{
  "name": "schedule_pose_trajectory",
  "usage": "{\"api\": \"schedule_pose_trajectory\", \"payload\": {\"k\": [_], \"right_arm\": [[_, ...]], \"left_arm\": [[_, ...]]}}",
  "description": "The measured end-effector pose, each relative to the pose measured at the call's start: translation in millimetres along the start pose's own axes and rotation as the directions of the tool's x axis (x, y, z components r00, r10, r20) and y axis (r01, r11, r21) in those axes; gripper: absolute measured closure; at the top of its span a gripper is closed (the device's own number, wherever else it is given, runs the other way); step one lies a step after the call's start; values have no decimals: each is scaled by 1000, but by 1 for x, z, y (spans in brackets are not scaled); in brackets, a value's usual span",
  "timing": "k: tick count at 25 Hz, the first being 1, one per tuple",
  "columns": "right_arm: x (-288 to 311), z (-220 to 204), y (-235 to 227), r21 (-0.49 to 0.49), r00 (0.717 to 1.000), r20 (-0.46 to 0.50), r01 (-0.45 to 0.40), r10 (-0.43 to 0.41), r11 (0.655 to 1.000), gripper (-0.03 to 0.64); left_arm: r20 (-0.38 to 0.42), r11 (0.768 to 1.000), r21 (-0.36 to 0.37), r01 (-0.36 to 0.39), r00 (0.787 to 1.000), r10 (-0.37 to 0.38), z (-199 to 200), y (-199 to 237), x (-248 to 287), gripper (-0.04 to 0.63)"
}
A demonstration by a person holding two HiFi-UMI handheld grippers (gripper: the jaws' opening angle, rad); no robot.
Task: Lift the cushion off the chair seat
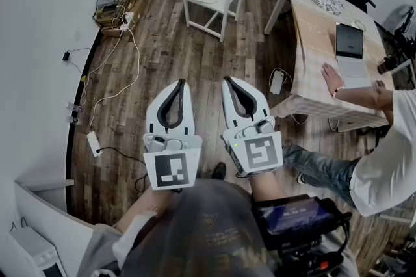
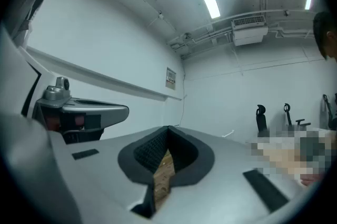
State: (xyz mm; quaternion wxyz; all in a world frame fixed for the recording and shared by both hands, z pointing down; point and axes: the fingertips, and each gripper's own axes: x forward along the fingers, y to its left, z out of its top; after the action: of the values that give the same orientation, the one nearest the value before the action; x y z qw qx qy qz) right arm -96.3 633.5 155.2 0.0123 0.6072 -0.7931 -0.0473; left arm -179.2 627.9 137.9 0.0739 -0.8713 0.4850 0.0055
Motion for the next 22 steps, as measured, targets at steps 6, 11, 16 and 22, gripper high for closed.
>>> {"api": "schedule_pose_trajectory", "payload": {"k": [6,11,16,22], "right_arm": [[-12,-6,-15,-8,998,-44,34,-35,999,611],[-26,-3,-28,11,1000,-16,25,-25,1000,611],[-35,-14,-37,52,1000,-25,-13,14,999,609],[-53,-34,-54,69,997,-82,-6,11,998,609]], "left_arm": [[6,1000,-15,6,1000,-6,-3,-14,2,589],[8,1000,-14,27,1000,-27,2,-36,5,589],[-5,999,-19,29,1000,-29,1,-52,8,589],[-39,999,-36,29,999,-30,-12,-77,7,589]]}}
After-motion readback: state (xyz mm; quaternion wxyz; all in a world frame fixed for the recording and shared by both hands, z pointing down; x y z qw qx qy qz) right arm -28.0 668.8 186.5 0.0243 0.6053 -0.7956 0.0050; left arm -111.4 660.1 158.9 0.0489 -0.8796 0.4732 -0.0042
